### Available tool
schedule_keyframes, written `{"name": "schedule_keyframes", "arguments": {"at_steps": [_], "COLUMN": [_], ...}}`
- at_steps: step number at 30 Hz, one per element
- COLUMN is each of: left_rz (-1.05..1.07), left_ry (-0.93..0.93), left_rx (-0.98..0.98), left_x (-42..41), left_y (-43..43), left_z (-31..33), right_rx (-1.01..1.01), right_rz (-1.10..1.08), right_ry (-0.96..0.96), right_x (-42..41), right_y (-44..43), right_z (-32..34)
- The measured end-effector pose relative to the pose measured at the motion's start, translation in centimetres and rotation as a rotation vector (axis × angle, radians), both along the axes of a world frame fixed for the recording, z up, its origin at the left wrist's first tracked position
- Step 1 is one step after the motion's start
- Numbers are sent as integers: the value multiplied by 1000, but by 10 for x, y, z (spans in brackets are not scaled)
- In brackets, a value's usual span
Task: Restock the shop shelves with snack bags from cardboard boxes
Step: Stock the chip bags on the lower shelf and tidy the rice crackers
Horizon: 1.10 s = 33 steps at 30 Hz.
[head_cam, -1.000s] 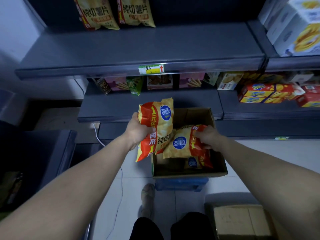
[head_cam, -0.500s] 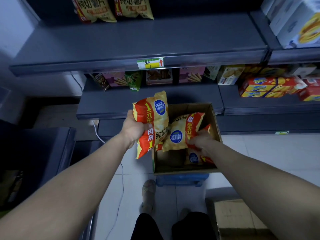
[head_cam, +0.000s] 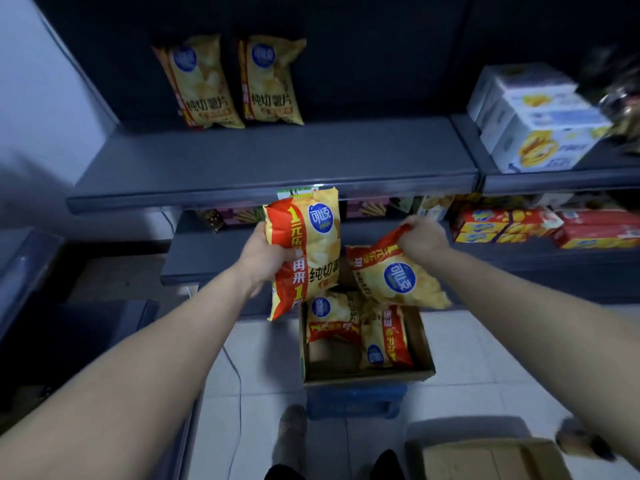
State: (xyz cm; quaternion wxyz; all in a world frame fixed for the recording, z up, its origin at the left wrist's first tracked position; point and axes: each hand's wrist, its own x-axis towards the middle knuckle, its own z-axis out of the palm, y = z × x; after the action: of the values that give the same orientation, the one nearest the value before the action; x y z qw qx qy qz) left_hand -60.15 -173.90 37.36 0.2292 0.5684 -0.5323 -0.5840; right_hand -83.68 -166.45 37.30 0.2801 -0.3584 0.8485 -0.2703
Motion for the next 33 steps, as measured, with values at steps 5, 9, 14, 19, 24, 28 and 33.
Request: {"name": "schedule_keyframes", "arguments": {"at_steps": [5,9,14,19,24,28,33], "left_rz": [-72,-75,-24,34,38,1,-7], "left_ry": [39,68,113,148,159,153,140], "left_rx": [-78,-124,-151,-123,-146,-126,-117], "left_x": [-8,-10,0,16,28,39,51], "left_y": [-10,-21,-41,-83,-146,-195,-241], "left_z": [56,92,115,120,114,104,90], "right_rx": [-151,-268,-293,-284,-241,-177,22], "right_rz": [152,203,301,378,465,489,502], "right_ry": [205,341,427,605,639,617,591], "right_x": [-9,-11,-6,8,15,21,18], "right_y": [-14,-35,-66,-114,-183,-240,-285], "right_z": [84,132,156,161,146,132,120]}}
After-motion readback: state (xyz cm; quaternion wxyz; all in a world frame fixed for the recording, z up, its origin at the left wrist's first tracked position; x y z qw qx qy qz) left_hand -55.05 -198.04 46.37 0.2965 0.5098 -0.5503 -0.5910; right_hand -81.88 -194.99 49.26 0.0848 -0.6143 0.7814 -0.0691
